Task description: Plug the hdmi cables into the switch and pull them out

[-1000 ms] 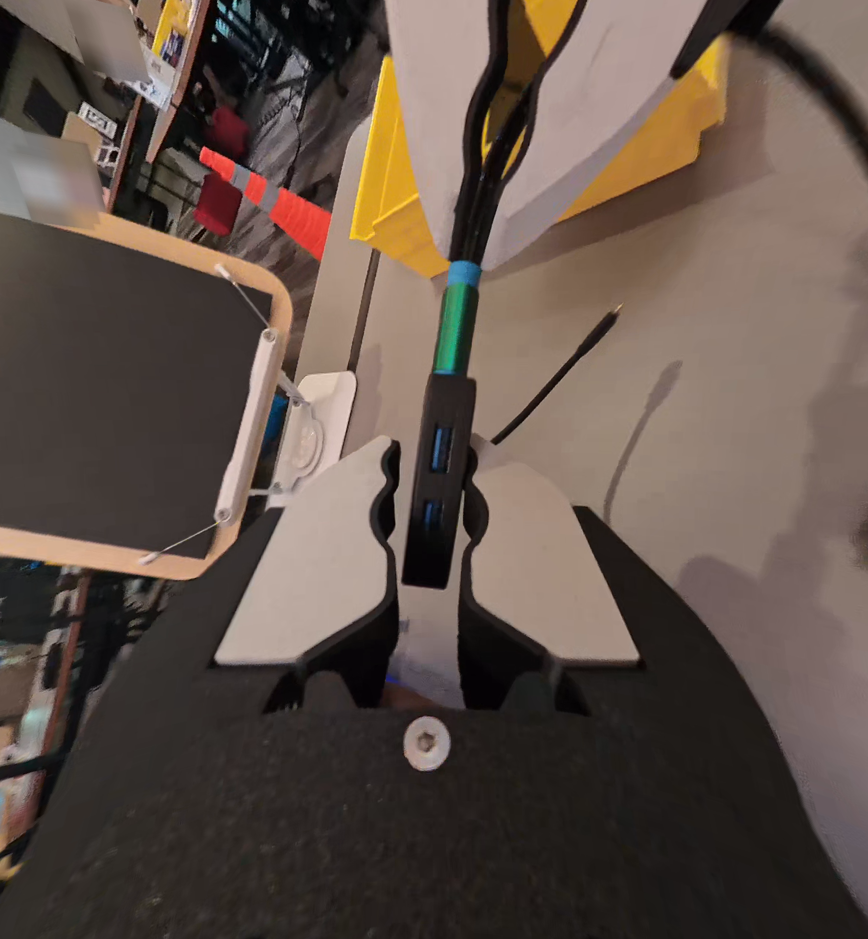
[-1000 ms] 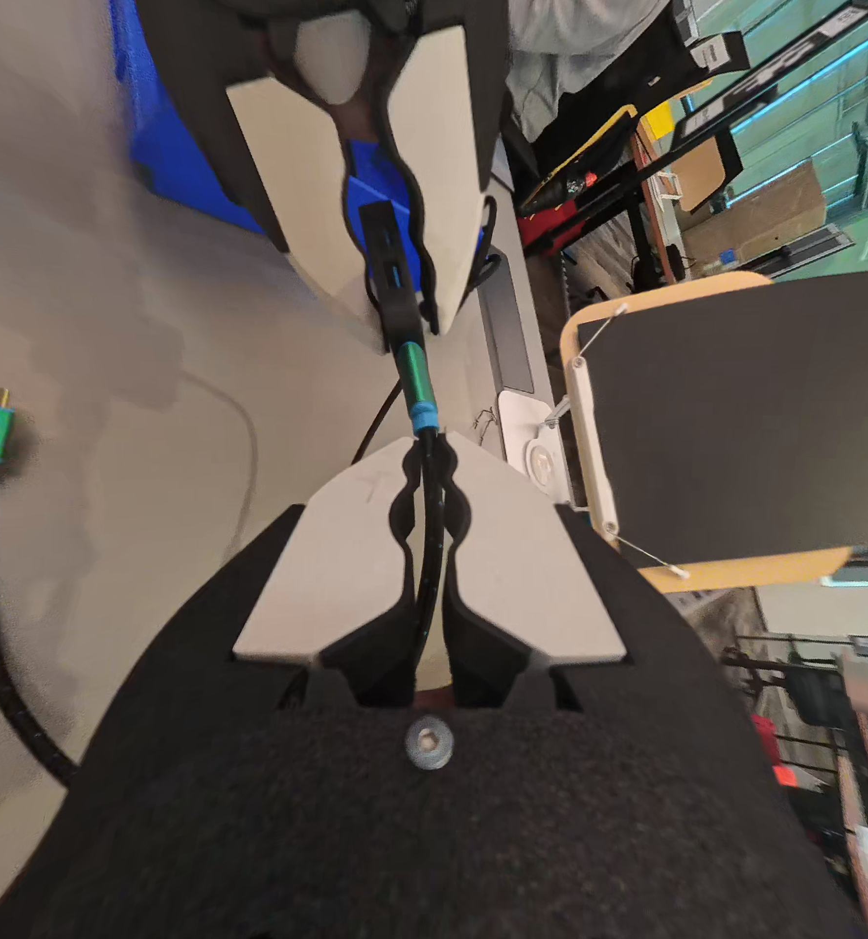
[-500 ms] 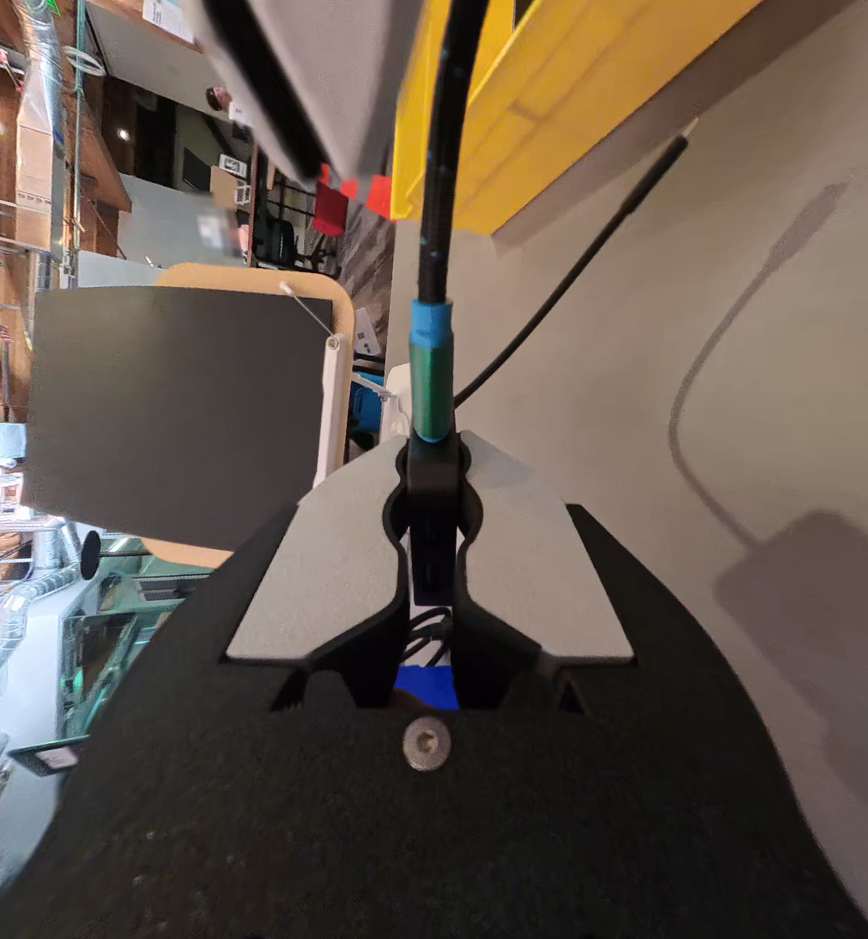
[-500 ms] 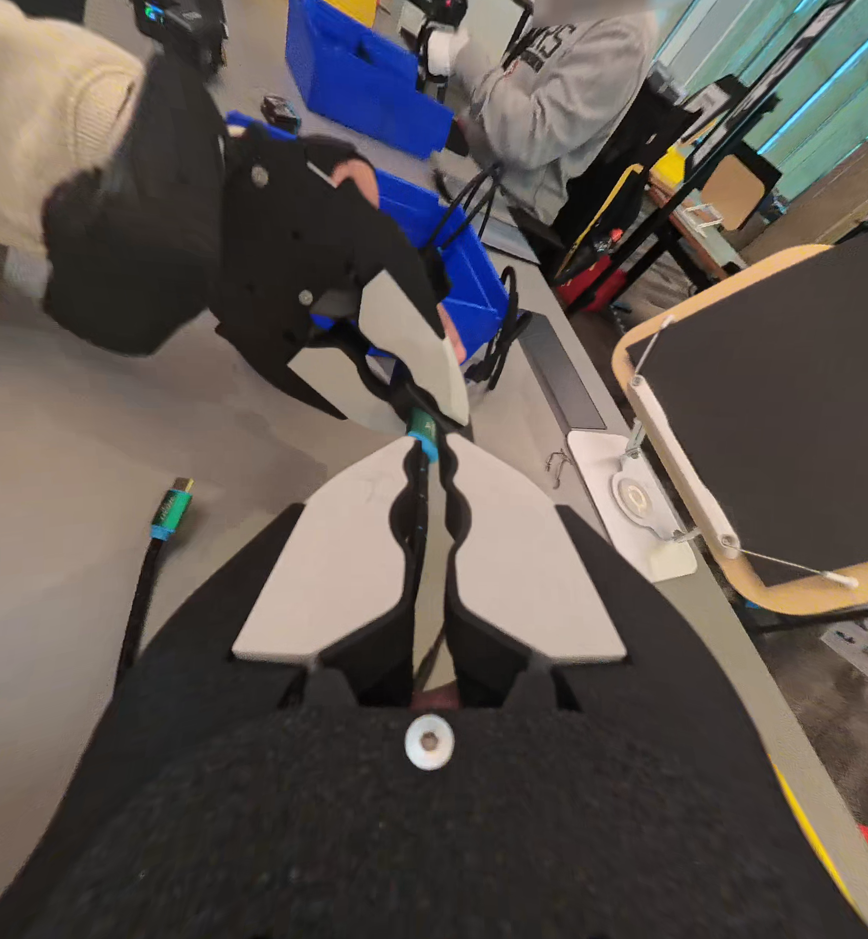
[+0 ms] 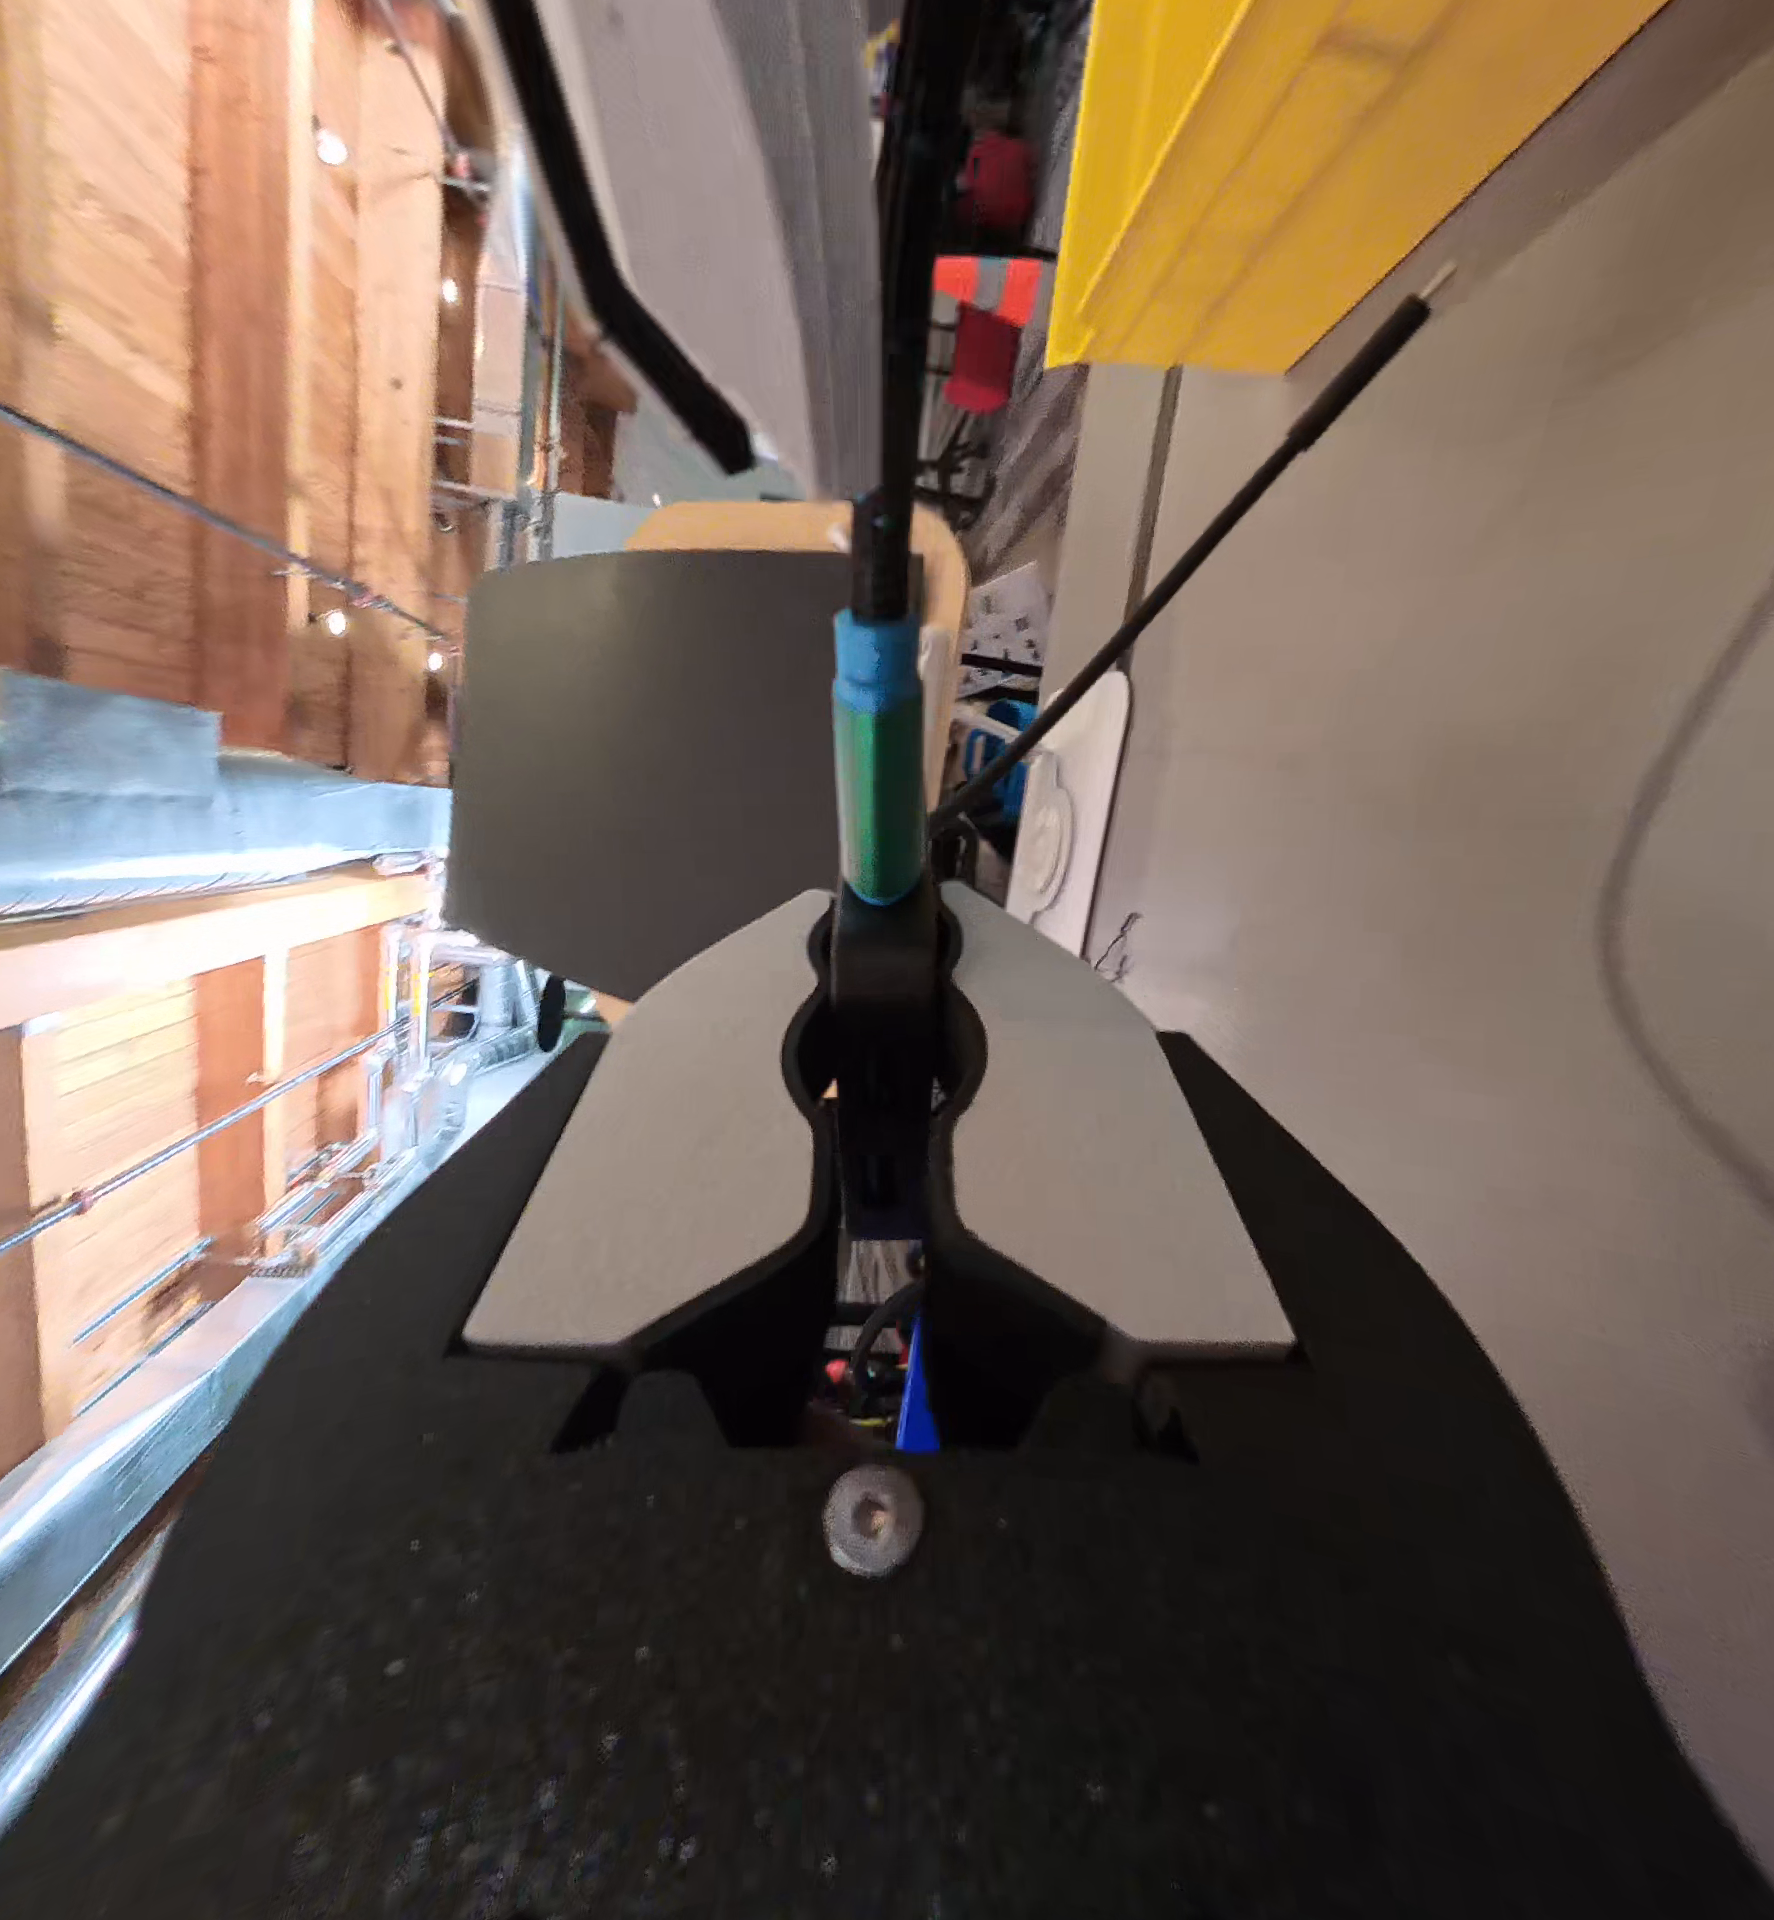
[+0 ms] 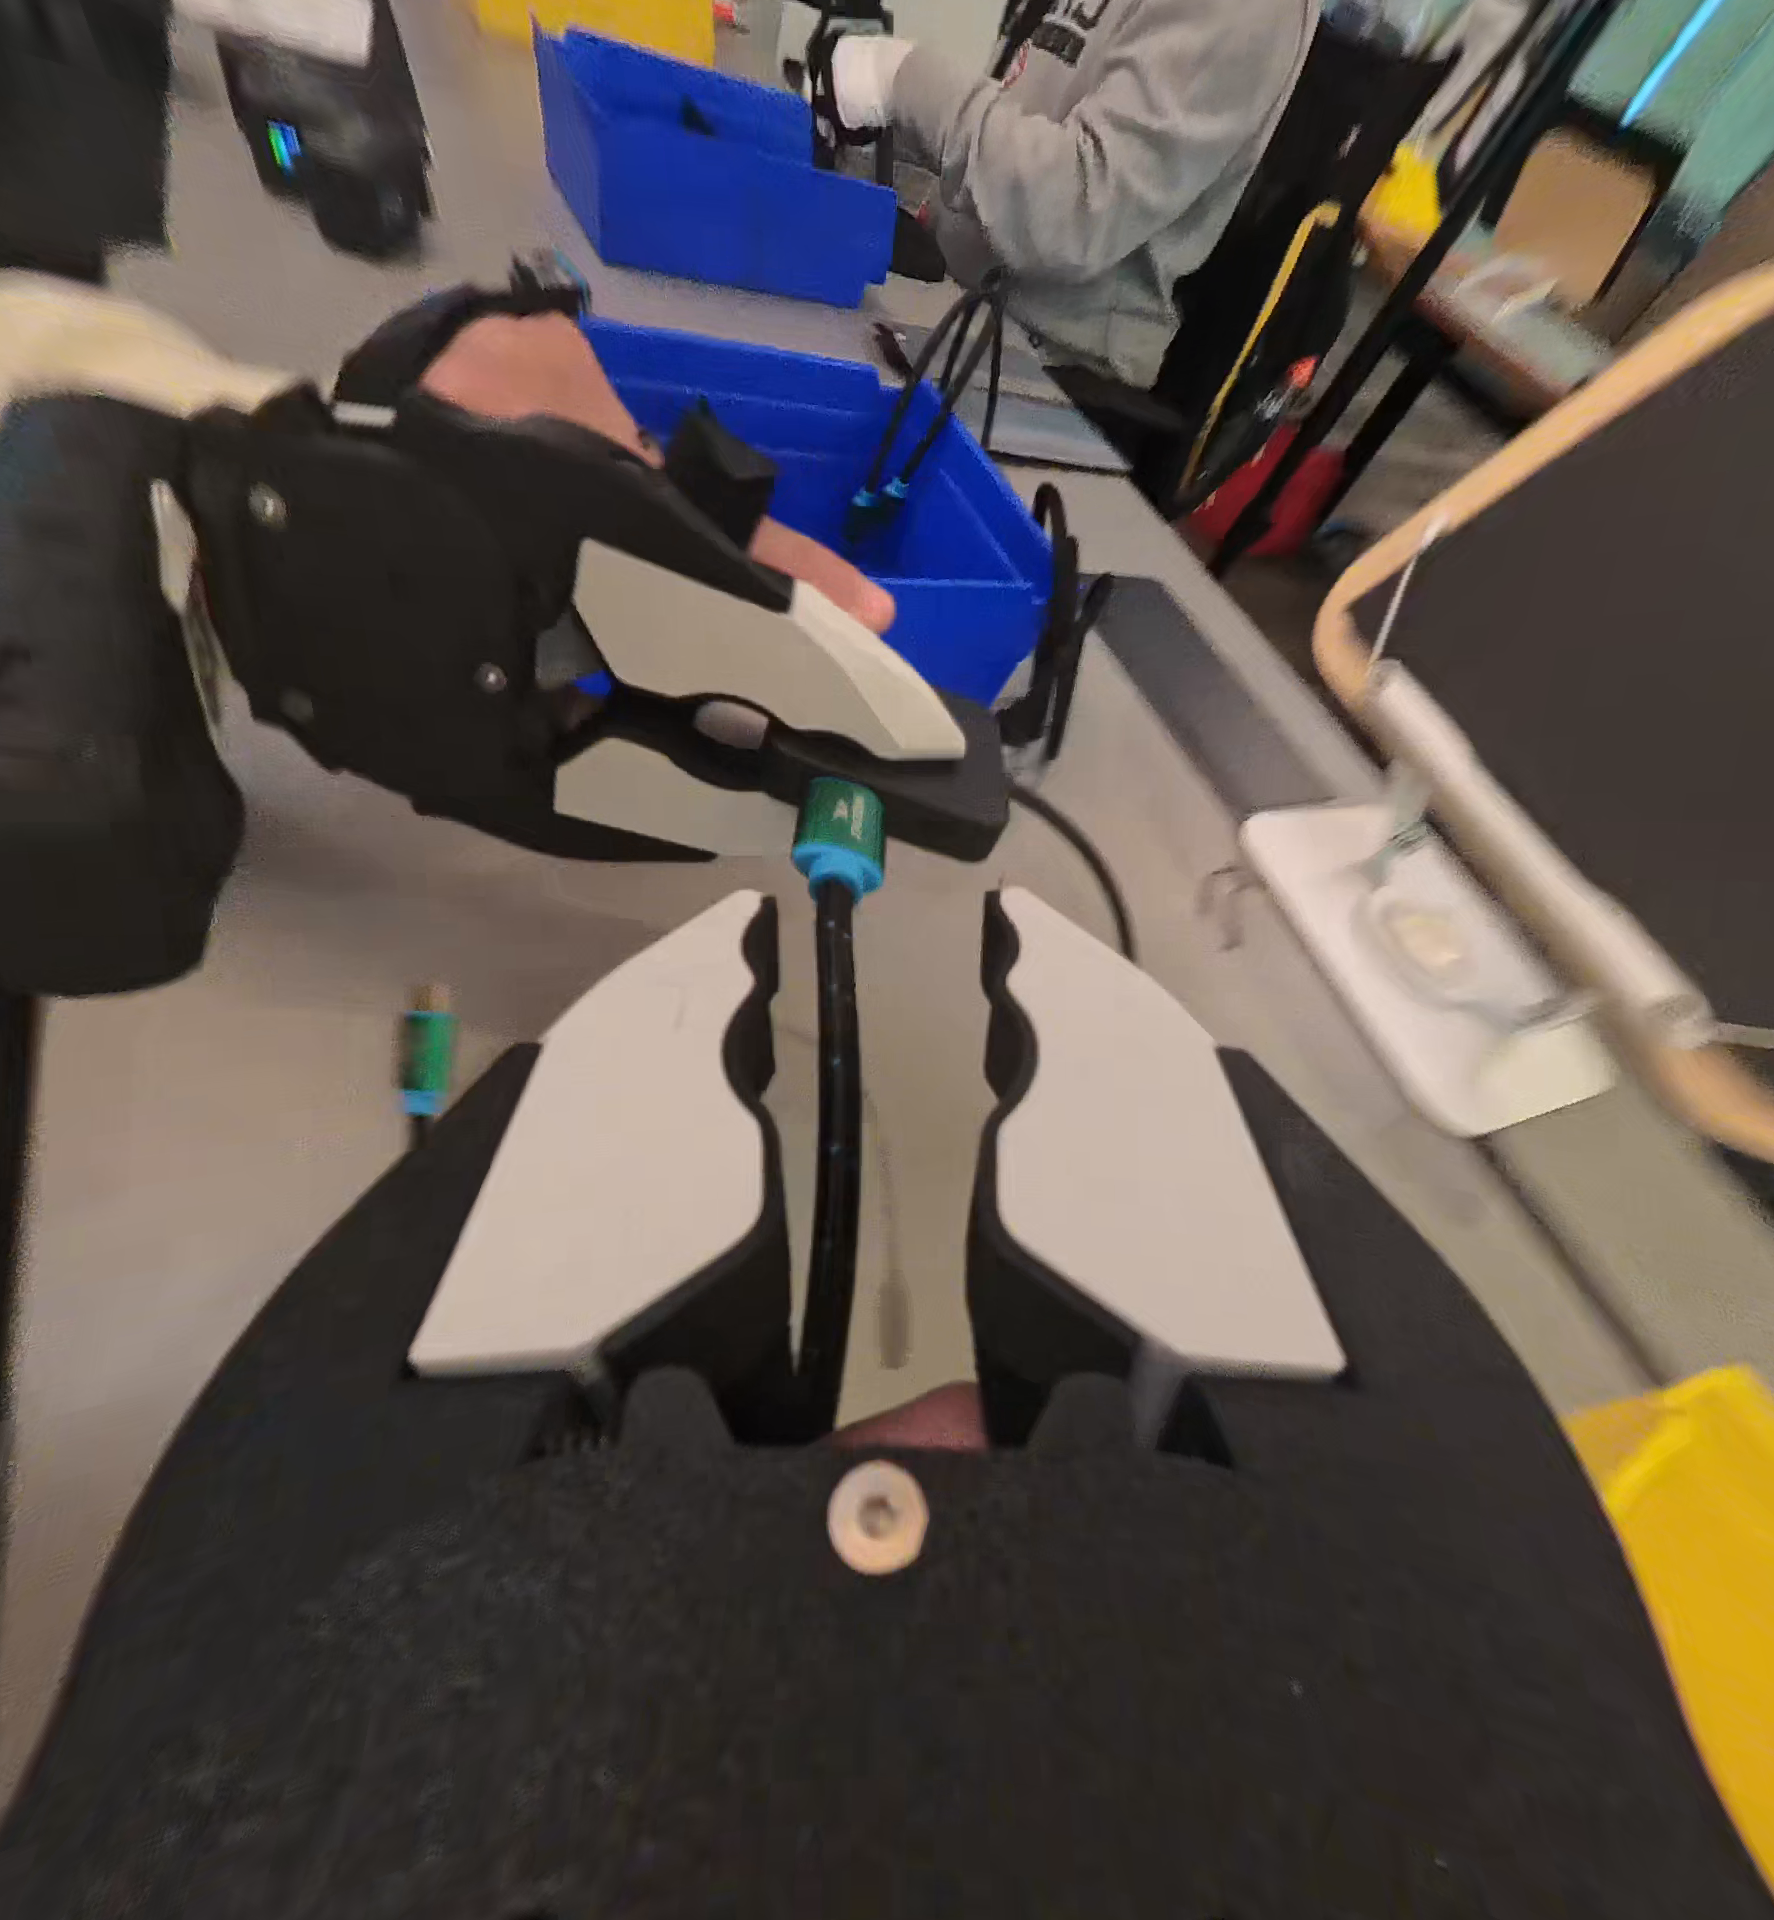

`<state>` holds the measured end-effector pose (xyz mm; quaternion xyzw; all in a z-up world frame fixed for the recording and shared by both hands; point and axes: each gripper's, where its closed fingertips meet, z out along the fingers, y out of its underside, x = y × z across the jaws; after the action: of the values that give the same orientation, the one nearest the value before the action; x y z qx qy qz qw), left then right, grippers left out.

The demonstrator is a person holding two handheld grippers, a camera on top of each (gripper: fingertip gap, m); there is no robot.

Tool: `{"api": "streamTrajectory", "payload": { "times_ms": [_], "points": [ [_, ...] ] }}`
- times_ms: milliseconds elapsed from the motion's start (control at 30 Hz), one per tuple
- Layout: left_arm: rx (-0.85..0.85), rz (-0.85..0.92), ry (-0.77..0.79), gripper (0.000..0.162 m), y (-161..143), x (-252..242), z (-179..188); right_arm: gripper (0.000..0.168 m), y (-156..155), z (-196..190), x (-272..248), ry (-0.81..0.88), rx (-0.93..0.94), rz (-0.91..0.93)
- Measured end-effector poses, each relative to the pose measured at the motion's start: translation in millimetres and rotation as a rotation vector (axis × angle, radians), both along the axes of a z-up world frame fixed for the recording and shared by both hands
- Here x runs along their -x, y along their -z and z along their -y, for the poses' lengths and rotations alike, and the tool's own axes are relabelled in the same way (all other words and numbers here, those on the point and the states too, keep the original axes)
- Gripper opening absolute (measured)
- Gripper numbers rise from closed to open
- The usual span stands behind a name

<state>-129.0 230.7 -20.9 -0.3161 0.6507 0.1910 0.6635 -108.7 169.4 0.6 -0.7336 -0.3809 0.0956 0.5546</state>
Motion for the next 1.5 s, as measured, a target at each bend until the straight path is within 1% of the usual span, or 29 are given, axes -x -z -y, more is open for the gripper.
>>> {"api": "streamTrajectory", "payload": {
  "times_ms": [33,100,233,367,433,567,667,767,1000,1100,1233,1367,1467,1500],
  "points": [
    [-0.017,0.016,-0.009,0.013,-0.4,1.7,-0.3,0.036,4.5,-2.0,-0.5,0.021,0.039,-0.06],
    [-0.038,0.003,-0.017,0.013,4.6,2.3,1.0,0.034,15.1,-3.6,2.9,0.041,0.079,-0.113],
    [-0.047,-0.032,-0.02,0.013,11.9,0.4,5.3,0.03,34.2,-7.4,13.9,0.095,0.105,-0.1],
    [-0.039,-0.04,-0.032,0.013,13.2,1.0,2.2,0.022,35.4,-7.4,21.0,0.108,0.08,-0.129],
    [-0.02,-0.047,-0.042,0.013,15.8,0.3,0.7,0.022,36.0,-8.6,21.1,0.123,0.076,-0.133],
    [0.014,-0.062,-0.056,0.013,22.2,-1.1,-1.5,0.03,36.3,-4.2,29.2,0.107,0.109,-0.141],
    [0.003,-0.06,-0.035,0.013,22.0,-4.4,5.4,0.025,35.8,-9.5,26.9,0.171,0.113,-0.137],
    [-0.001,-0.076,-0.039,0.013,24.2,-5.0,6.0,0.022,42.3,-10.5,29.1,0.169,0.172,-0.145],
    [0.02,-0.086,-0.053,0.013,26.8,-3.3,3.4,0.022,49.2,-9.5,26.2,0.203,0.183,-0.111],
    [0.016,-0.089,-0.044,0.013,25.2,-4.0,4.1,0.02,47.2,-9.4,26.0,0.213,0.168,-0.119],
    [0.033,-0.086,0.029,0.014,21.8,-2.3,9.0,0.02,44.4,-5.5,26.4,0.187,0.128,-0.102],
    [0.049,-0.099,0.055,0.014,23.6,-3.4,11.5,0.019,45.0,-2.5,25.0,0.172,0.126,-0.062],
    [0.021,-0.126,0.057,0.014,26.5,-6.1,14.4,0.019,48.5,0.1,21.7,0.174,0.134,-0.053],
    [-0.005,-0.153,0.016,0.014,28.3,-3.0,8.5,0.019,49.9,2.5,20.4,0.171,0.137,-0.048]
  ]
}}
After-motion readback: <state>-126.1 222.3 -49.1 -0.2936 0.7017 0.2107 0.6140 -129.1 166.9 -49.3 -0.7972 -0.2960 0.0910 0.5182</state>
